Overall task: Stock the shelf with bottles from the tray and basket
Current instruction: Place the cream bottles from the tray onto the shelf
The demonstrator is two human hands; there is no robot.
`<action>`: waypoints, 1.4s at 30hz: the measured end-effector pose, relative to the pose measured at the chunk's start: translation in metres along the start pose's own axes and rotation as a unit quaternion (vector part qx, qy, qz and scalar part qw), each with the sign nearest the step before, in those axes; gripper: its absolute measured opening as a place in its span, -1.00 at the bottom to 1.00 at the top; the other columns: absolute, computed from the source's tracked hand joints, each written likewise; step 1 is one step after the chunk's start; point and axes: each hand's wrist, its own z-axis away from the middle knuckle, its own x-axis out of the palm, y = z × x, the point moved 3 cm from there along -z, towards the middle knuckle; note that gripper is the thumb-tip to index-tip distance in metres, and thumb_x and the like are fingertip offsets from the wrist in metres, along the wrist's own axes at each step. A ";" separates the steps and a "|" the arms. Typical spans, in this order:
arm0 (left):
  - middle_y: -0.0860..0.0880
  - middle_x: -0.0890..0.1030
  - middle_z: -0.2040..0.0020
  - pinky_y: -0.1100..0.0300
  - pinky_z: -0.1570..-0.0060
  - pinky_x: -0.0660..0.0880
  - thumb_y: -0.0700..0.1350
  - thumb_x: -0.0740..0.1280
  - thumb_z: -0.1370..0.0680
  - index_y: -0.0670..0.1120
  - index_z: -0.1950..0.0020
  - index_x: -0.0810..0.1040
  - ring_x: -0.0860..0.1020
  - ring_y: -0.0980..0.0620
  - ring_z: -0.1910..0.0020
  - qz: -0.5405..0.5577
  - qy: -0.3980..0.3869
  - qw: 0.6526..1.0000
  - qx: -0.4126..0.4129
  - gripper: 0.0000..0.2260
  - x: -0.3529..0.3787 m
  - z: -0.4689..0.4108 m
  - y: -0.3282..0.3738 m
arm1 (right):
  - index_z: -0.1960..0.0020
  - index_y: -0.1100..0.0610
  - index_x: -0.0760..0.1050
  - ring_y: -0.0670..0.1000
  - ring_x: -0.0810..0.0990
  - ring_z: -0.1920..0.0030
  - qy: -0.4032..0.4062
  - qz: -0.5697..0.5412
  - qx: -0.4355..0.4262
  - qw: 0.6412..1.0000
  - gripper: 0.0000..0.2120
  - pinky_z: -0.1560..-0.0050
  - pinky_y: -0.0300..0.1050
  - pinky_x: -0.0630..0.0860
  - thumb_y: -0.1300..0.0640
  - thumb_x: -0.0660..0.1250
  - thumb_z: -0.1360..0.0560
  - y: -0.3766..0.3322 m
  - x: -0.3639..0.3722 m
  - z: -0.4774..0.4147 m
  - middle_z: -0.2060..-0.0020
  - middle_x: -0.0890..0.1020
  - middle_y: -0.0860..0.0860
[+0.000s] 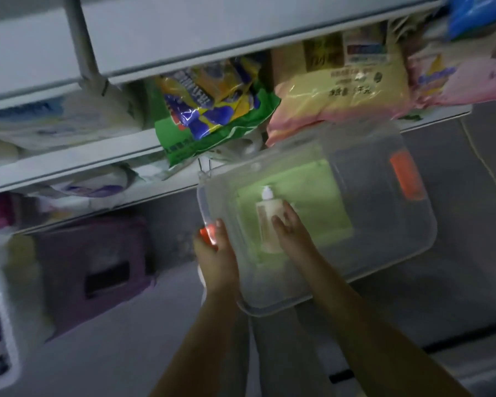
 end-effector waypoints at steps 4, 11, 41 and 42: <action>0.19 0.50 0.12 0.15 0.00 0.36 0.23 0.11 -0.60 0.12 -0.04 0.38 0.51 0.02 0.03 -0.002 0.013 1.000 0.006 -0.78 0.001 0.000 -0.004 | -0.57 0.03 0.08 0.07 0.18 -0.52 -0.035 0.108 -0.019 0.993 -0.40 -0.42 -0.16 0.15 -0.08 0.18 -0.62 0.005 0.018 -0.024 -0.57 0.13 0.04; 0.23 0.48 0.13 0.20 0.02 0.34 0.21 0.11 -0.60 0.10 -0.06 0.39 0.51 0.10 0.09 0.015 0.025 1.000 0.003 -0.78 0.005 0.000 -0.003 | -0.59 0.08 -0.17 0.13 0.04 -0.56 -0.020 0.173 -0.022 0.984 -0.21 -0.46 -0.11 0.06 -0.09 0.24 -0.58 0.024 0.014 -0.041 -0.58 -0.02 0.14; 0.06 0.67 -0.11 0.32 0.02 0.49 0.02 0.29 -0.60 0.05 -0.16 0.61 0.61 0.15 -0.09 0.074 -0.389 0.891 0.220 -0.81 -0.120 0.163 0.173 | -0.39 0.21 0.41 0.22 0.55 -0.25 -0.113 -0.394 -0.203 0.889 -0.30 -0.27 0.23 0.48 -0.07 0.51 -0.36 -0.168 -0.088 0.261 -0.24 0.58 0.24; 0.02 0.66 -0.13 0.30 0.04 0.50 -0.01 0.33 -0.58 0.03 -0.23 0.58 0.61 0.11 -0.09 0.082 -0.396 0.882 0.242 -0.77 -0.123 0.178 0.181 | -0.39 0.22 0.41 0.24 0.56 -0.23 -0.107 -0.397 -0.228 0.882 -0.35 -0.24 0.23 0.49 -0.04 0.47 -0.40 -0.181 -0.095 0.271 -0.21 0.59 0.25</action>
